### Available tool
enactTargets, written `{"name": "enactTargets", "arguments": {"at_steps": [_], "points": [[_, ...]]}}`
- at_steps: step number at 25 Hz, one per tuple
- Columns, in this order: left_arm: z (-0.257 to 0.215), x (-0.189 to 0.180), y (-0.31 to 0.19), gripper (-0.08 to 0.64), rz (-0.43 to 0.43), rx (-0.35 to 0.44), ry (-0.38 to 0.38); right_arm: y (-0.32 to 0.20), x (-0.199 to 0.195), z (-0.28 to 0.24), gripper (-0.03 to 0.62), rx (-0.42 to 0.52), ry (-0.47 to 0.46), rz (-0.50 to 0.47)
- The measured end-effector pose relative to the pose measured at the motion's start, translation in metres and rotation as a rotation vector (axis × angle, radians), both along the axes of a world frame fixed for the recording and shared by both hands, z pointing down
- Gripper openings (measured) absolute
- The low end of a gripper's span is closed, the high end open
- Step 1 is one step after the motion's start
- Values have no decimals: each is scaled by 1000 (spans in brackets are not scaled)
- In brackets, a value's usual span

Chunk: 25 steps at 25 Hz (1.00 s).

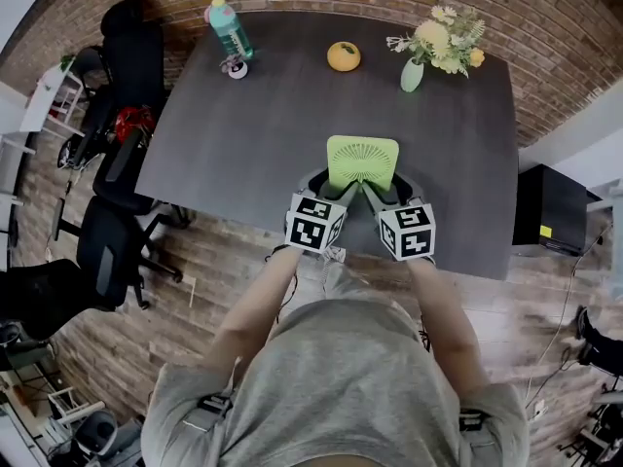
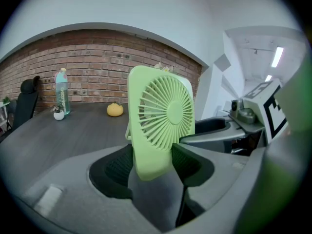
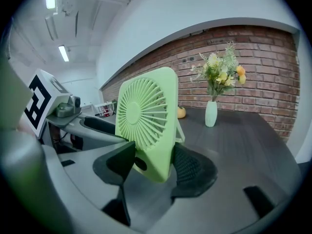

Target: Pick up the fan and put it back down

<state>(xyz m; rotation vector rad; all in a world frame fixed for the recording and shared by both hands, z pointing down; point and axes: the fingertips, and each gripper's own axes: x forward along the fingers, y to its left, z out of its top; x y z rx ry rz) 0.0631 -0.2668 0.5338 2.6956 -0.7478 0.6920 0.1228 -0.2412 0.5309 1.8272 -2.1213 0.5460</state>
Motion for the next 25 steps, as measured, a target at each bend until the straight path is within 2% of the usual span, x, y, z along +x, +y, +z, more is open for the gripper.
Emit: {"name": "enactTargets", "arguments": {"at_steps": [14,25], "points": [[21,76,2,249,186,-23,-36,12,70,21,242,-32,-18,187],[44,125,10,249,281,-56,-65,25,116,43,242,-69,-20,284]]}}
